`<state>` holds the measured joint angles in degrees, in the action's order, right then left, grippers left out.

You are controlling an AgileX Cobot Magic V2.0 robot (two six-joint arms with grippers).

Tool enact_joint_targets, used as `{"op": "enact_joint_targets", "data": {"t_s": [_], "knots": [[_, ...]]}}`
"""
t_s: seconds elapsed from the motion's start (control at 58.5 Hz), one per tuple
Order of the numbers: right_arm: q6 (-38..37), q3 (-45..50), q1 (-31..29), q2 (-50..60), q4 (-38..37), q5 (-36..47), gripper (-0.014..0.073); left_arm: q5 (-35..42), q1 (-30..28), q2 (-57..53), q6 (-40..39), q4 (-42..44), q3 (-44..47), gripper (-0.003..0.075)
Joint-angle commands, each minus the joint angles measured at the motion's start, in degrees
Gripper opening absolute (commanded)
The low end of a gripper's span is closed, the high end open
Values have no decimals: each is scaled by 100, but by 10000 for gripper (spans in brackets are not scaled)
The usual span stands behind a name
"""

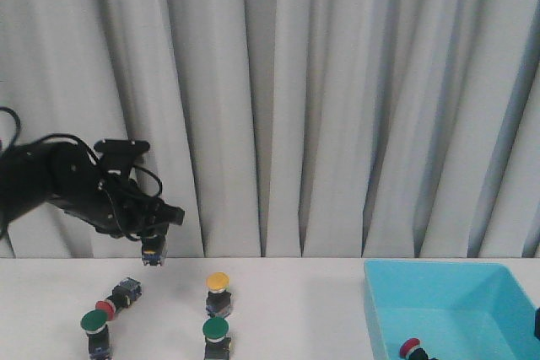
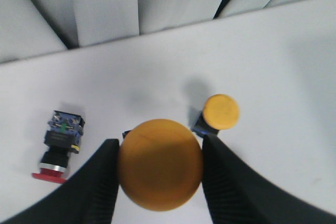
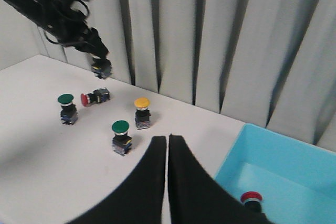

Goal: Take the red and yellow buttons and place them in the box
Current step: 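Lift the yellow button with the left gripper toward the right gripper, then grasp the yellow button's base with the right gripper, open left gripper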

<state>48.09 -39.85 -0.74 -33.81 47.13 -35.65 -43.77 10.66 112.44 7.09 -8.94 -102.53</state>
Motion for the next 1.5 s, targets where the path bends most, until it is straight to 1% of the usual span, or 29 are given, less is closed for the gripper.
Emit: {"op": "enact_joint_targets", "data": {"t_s": [0.0, 0.154, 0.308, 0.393, 0.462, 0.581, 0.667, 0.752, 0.821, 0.889, 0.94, 1.026, 1.077, 1.094, 1.111, 1.265, 1.488], "knots": [[313, -256, 5, -392, 160, 733, -4, 20, -29, -844, -18, -233, -208, 12], [784, -959, 5, -1231, 165, 825, -4, -149, -29, -1672, 9, -576, -208, 12], [1288, -1883, 5, -2150, 273, 670, 8, -378, -29, -2422, 347, -1136, -208, 12], [1570, -2477, 20, -2569, 276, 402, 33, -511, -29, -2781, 586, -1588, -208, 12], [1754, -2915, 106, -2879, 298, 127, 72, -628, -29, -2990, 796, -1989, -208, 12], [2153, -3601, 465, -3329, 445, -271, 199, -898, -29, -3225, 1147, -2740, -208, 12], [2335, -3988, 807, -3587, 457, -336, 329, -1126, -29, -3285, 1301, -3164, -208, 12], [2354, -4234, 1124, -3764, 458, -289, 453, -1391, -29, -3285, 1503, -3563, -208, 12], [2354, -4321, 1340, -3845, 458, -272, 545, -1566, -29, -3285, 1591, -3719, -208, 12], [2354, -4326, 1543, -3872, 451, -247, 600, -1680, -29, -3285, 1642, -3750, -208, 12], [2354, -4320, 1679, -3880, 451, -253, 615, -1706, -29, -3285, 1642, -3805, -208, 12], [2382, -4320, 1967, -3887, 451, -146, 610, -1711, -29, -3285, 1663, -3896, -208, 12], [2476, -4320, 2164, -3887, 432, 39, 604, -1738, -29, -3285, 1681, -4003, -208, 12], [2573, -4320, 2411, -3921, 407, 291, 592, -1744, -29, -3285, 1735, -4162, -208, 12], [2603, -4320, 2475, -3941, 392, 331, 591, -1744, -29, -3285, 1778, -4191, -208, 12], [2754, -4320, 2832, -4186, 392, 508, 590, -1851, -29, -3285, 1932, -4412, -208, 12], [2899, -4326, 3205, -4379, 404, 796, 590, -1931, -29, -3285, 1938, -4419, -208, 12]]}}
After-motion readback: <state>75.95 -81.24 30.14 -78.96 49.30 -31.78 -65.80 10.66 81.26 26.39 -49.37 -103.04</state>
